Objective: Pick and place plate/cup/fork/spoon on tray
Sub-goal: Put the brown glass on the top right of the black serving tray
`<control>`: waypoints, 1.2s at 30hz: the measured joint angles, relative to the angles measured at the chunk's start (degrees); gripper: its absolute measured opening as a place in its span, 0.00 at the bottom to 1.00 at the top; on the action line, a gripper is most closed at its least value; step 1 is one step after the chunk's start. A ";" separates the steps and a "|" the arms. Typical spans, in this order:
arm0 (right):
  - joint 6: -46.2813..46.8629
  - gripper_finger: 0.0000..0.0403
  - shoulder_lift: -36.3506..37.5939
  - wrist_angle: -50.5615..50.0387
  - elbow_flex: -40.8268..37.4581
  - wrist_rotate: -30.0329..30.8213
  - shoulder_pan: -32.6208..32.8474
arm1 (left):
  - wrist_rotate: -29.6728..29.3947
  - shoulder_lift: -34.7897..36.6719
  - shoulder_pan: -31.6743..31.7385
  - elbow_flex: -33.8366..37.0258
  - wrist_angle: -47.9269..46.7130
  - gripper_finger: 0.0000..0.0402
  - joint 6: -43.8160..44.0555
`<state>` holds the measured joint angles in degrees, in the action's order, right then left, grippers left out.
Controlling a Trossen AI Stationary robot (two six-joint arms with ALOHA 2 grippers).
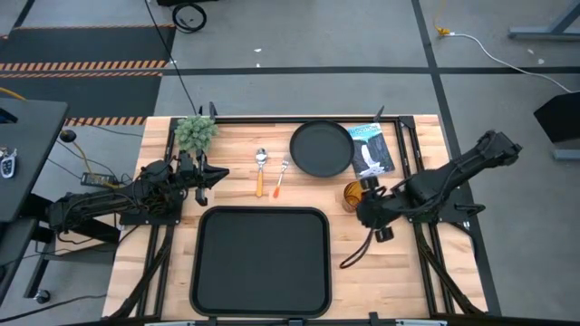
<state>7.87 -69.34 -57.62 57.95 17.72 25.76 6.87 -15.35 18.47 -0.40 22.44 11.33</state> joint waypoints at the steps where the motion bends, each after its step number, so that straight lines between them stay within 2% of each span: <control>1: -0.32 0.47 -1.53 0.55 0.00 0.05 -0.35 | 0.00 -0.02 0.01 0.00 0.00 0.07 0.00; 7: 0.80 0.47 -9.14 -0.19 0.00 3.41 -2.52 | 0.00 -0.01 -0.01 0.01 0.00 0.07 0.00; 13: 3.69 0.47 -11.26 -1.21 0.00 4.20 -4.78 | 0.00 0.00 -0.01 0.02 0.00 0.07 0.00; 20: 6.65 0.46 -11.26 -4.41 0.00 -1.27 -9.41 | 0.00 -0.01 -0.01 0.01 0.00 0.07 0.00; 25: 8.54 0.36 -11.26 -6.07 0.00 -3.63 -10.63 | 0.00 0.00 -0.01 0.00 0.00 0.07 0.00; 36: 9.58 0.09 -11.26 -6.23 0.00 -8.69 -11.02 | 0.00 -0.01 -0.01 0.02 0.00 0.07 -0.02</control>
<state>17.45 -80.60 -63.85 57.95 9.03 14.74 6.87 -15.36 18.46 -0.38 22.44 11.31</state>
